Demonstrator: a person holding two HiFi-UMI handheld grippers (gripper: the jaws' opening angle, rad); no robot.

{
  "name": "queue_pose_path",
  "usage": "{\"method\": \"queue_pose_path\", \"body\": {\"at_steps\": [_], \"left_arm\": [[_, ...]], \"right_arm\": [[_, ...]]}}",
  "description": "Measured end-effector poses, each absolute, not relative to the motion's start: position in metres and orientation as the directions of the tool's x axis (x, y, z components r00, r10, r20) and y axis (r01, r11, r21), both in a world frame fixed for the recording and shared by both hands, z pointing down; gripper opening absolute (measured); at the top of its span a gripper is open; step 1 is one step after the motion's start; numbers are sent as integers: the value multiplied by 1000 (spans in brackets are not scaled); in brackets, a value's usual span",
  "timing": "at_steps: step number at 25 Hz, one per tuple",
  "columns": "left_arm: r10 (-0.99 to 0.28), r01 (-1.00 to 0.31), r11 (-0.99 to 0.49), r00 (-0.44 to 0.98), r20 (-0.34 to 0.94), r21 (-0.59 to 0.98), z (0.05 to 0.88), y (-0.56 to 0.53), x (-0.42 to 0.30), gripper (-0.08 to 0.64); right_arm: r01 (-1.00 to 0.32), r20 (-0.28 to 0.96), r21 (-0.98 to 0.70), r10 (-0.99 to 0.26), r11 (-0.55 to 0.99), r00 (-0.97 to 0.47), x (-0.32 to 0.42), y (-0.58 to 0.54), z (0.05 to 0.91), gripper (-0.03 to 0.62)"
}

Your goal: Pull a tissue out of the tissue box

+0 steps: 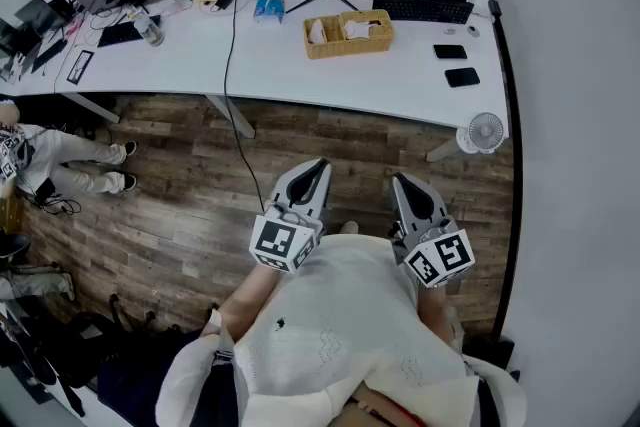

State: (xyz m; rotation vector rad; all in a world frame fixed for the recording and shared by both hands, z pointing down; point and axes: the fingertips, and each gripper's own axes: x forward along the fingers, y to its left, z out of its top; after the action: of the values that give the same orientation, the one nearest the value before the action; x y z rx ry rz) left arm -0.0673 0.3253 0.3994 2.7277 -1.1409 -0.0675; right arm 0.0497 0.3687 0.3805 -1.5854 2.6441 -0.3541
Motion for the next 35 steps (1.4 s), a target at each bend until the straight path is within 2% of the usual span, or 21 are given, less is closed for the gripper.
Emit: {"method": "queue_pose_path", "body": {"at_steps": [14, 27, 35], "left_arm": [[-695, -682, -703, 719, 13, 202, 407, 329, -35, 21], [-717, -708, -676, 696, 42, 205, 420, 330, -16, 22], [-723, -716, -668, 689, 54, 201, 417, 323, -6, 21]], "right_arm": [[-866, 131, -174, -860, 469, -493, 68, 370, 393, 0], [-831, 112, -199, -830, 520, -546, 84, 361, 394, 0], [-848, 166, -130, -832, 514, -529, 88, 353, 406, 2]]}}
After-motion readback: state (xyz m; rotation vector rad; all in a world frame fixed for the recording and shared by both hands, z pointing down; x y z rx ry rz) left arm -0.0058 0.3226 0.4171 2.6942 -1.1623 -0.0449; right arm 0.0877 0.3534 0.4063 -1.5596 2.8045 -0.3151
